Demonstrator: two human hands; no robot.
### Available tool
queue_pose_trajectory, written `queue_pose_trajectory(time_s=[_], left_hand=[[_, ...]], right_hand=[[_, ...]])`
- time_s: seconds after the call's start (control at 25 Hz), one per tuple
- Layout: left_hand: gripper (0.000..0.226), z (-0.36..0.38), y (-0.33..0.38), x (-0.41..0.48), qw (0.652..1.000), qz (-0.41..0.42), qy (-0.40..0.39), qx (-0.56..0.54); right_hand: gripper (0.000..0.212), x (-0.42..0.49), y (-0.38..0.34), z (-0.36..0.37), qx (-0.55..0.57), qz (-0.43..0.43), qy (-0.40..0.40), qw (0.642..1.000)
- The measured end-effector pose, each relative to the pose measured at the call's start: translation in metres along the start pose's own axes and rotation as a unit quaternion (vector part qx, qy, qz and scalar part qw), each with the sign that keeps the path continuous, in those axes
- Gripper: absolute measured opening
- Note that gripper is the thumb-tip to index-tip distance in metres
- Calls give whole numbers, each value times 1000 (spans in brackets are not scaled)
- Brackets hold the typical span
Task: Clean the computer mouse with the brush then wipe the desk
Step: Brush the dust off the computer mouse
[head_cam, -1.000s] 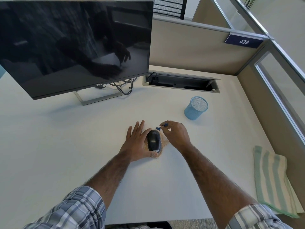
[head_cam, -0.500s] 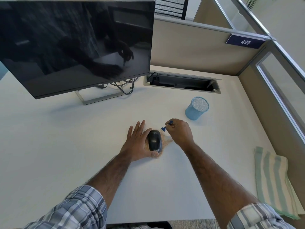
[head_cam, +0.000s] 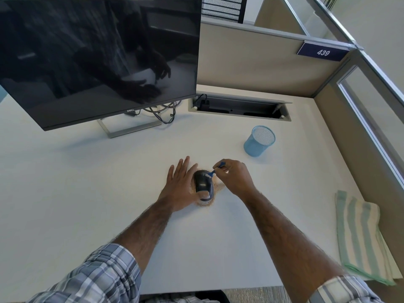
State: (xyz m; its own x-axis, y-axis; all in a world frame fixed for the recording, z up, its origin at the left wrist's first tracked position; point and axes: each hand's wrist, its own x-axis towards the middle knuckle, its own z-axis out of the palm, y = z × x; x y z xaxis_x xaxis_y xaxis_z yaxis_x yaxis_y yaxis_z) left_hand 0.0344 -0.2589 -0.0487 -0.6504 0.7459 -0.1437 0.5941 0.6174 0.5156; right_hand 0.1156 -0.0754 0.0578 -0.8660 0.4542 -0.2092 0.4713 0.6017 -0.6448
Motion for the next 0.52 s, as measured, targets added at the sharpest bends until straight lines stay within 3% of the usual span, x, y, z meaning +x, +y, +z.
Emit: queue_pose_trajectory(time_s=[0.12, 0.52], left_hand=[[95, 4, -3, 2, 1000, 2, 25, 3], [104, 5, -3, 1, 1000, 1, 27, -8]], right_hand=[[16, -3, 4, -3, 0, -19, -18, 1000], [15, -33, 21, -4, -10, -69, -46, 996]])
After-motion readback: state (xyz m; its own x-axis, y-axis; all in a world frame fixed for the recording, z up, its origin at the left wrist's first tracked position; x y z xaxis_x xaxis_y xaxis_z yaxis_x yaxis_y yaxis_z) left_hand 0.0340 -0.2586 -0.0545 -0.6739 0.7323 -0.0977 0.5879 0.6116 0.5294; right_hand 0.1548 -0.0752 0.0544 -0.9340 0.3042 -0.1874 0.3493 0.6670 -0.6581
